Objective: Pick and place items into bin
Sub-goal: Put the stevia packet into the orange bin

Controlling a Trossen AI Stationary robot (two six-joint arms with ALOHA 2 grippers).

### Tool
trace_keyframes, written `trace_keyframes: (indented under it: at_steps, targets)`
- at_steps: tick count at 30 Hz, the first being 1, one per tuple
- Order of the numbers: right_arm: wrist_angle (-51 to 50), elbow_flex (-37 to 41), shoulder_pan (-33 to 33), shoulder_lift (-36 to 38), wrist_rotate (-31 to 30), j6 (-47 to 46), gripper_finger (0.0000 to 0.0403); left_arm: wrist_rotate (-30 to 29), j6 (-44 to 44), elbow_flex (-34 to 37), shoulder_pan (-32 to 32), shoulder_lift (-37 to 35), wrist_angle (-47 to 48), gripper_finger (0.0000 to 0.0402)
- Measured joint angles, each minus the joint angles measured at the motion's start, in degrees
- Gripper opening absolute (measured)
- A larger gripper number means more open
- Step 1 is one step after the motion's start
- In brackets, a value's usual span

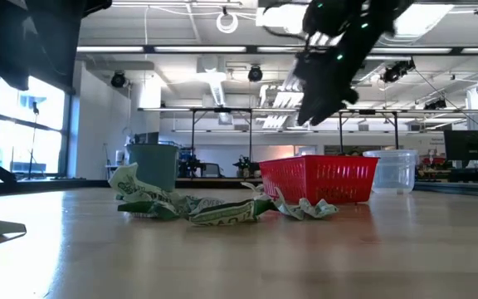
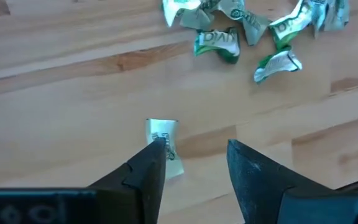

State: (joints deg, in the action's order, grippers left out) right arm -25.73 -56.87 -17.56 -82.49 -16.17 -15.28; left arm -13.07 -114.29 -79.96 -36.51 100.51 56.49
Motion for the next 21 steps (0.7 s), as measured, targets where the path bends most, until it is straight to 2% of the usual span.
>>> trace_keyframes:
  at_steps: [5,7,10,13,17,21]
  targets:
    - [-2.35,-10.95,-7.33,-12.5,0.19,11.09,0.0247,-4.22,-1.14,0.0,0.74,0.0,-2.67,0.0197]
    - [-7.15,-16.42,-10.66,-17.99,1.94,11.78,0.0247,-7.85,-2.55,0.0,1.2,-0.8,-3.02,0.0197]
    - [-15.79,-24.83,-15.1,-25.08,8.71,14.62,0.0247,-12.84,-3.06,0.0,2.69,-3.56,-2.54,0.0197]
    - [-23.86,-32.34,-18.56,-30.13,9.9,19.58,0.0247,-17.31,-1.57,0.0,3.59,-6.97,-0.98,0.0197]
    - [-28.27,-40.53,-22.58,-35.6,14.18,29.34,0.0247,-21.11,1.75,-0.04,4.26,-11.72,3.43,0.0197]
    - [-29.18,-45.81,-24.17,-39.95,14.84,39.1,0.0247,-21.24,3.25,-0.04,4.82,-15.51,11.18,0.0197]
